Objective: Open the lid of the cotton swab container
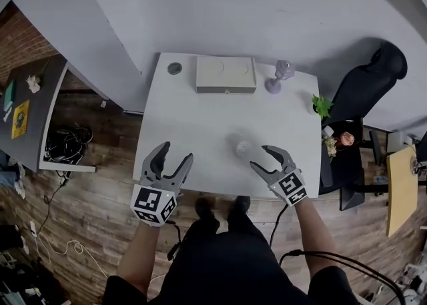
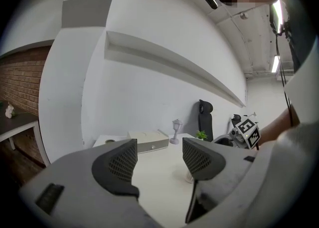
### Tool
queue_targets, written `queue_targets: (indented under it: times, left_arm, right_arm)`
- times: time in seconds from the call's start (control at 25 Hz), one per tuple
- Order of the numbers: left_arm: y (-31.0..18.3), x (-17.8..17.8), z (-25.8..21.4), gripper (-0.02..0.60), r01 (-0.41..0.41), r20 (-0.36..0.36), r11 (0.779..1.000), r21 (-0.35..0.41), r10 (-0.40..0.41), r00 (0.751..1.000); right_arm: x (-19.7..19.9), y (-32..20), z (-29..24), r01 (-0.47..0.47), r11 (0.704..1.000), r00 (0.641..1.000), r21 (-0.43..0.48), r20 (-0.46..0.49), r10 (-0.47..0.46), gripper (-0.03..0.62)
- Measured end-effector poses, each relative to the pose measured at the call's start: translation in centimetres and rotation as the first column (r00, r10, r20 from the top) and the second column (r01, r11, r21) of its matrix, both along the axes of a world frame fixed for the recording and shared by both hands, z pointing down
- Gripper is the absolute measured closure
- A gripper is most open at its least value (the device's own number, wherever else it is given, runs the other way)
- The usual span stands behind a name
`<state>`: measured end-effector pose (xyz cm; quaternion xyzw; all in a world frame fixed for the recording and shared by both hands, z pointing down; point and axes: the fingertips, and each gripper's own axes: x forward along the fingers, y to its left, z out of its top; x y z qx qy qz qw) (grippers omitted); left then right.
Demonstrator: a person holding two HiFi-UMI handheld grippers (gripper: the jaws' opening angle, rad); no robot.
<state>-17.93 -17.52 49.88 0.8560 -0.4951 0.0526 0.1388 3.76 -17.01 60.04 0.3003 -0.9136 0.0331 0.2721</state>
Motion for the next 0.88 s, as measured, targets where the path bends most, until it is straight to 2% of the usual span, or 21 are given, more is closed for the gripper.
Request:
queue_targets:
  times: [0.2, 0.44, 0.72, 0.88]
  left_arm:
    - [-0.7, 1.6, 0.9, 0.301, 0.026, 0.025, 0.999, -0.031, -0.025, 0.999]
    - [-0.7, 3.1, 3.0, 0.301, 0.055, 0.054, 0.995, -0.084, -0.050, 0.997]
    - [-0.9, 3.9, 4.3, 0.301, 0.098, 0.062, 0.989, -0.115, -0.091, 0.994]
    - [-0.6, 4.0, 4.9, 0.301, 0.114, 0.056, 0.985, -0.126, -0.108, 0.993]
  right_arm:
    - [-0.3, -0.2, 3.4, 0.134, 0.990, 0.990, -0.042, -0.029, -0.135, 0.333]
    - [-0.2, -1.4, 6.9, 0.229, 0.971, 0.972, -0.070, -0.039, -0.232, 0.287]
    - [-1.3, -1.6, 10.0, 0.401, 0.911, 0.903, -0.095, -0.126, -0.411, 0.273]
    - [-1.9, -2.1, 11.3, 0.455, 0.882, 0.871, -0.126, -0.145, -0.470, 0.273]
